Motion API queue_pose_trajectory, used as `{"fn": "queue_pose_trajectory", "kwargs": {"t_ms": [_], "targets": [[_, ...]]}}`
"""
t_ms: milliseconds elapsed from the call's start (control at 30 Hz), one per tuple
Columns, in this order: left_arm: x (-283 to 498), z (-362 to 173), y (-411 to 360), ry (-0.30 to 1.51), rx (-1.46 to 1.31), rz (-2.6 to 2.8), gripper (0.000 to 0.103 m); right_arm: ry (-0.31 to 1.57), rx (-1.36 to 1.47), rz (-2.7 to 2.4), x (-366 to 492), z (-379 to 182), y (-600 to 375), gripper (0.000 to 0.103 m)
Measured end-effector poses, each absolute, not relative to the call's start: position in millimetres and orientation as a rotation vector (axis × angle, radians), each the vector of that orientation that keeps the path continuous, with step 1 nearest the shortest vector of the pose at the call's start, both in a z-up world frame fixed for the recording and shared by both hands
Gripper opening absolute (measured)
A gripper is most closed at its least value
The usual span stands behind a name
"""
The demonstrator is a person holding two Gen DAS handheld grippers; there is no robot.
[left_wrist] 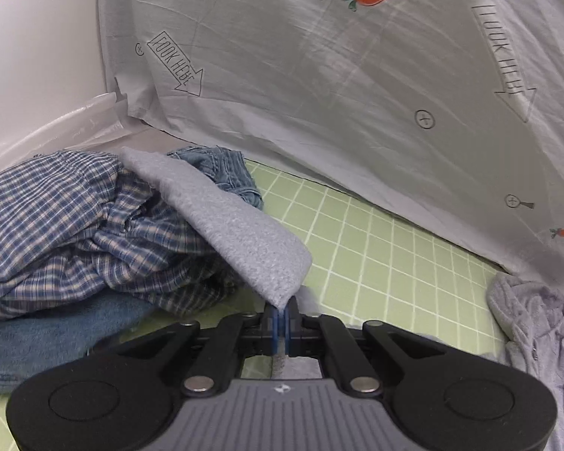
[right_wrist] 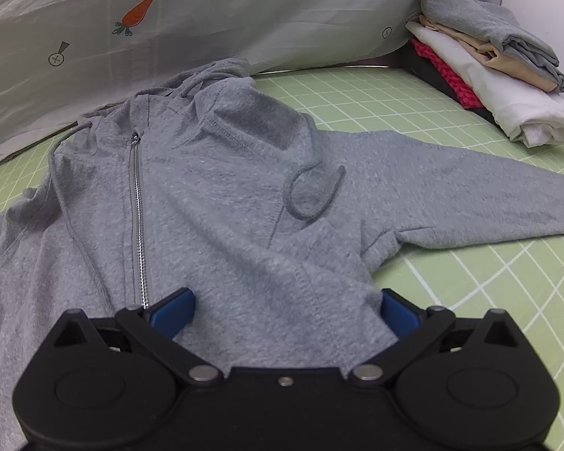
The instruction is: Fold clothes
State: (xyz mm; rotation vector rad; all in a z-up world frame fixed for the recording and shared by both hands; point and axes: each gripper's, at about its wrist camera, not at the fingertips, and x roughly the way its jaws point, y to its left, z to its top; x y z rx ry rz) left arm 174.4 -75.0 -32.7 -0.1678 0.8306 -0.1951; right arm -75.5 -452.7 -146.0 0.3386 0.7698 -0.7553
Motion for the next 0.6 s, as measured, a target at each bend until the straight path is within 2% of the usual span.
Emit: {"fn": "queue_pose_trajectory", "kwargs": {"t_ms": [133, 200, 300, 367, 400, 467, 533, 600], "targets": [[124, -43, -85, 0.937, -0.185, -0.238, 0.004, 0.752, 0.325, -0.742, -79, -147, -450, 0.103], [101, -59, -90, 1.047, -0.177, -0.276, 0.004, 0.747, 0.319, -0.735, -80, -147, -450, 0.103], [85, -70, -91, 1.124, -0.164, -0.296, 0.010, 0.742, 0.311, -0.724, -81, -147, -449, 0.103], [82, -69, -88, 1.130, -0.171, -0.289, 0.028, 0.738, 0.308, -0.722, -82, -148, -449, 0.103], [87, -67, -82, 1.108, -0.181, -0.269, 0.033, 0.735, 0.307, -0.722, -82, -148, -449, 0.103], [98, -62, -72, 1.064, -0.202, -0.228, 0.059, 0.727, 0.303, -0.722, -83, -148, -448, 0.103], [109, -57, -61, 1.020, -0.222, -0.187, 0.068, 0.721, 0.300, -0.723, -84, -149, -447, 0.103], [126, -61, -53, 1.025, -0.205, -0.123, 0.068, 0.716, 0.297, -0.725, -84, -149, -446, 0.103]]}}
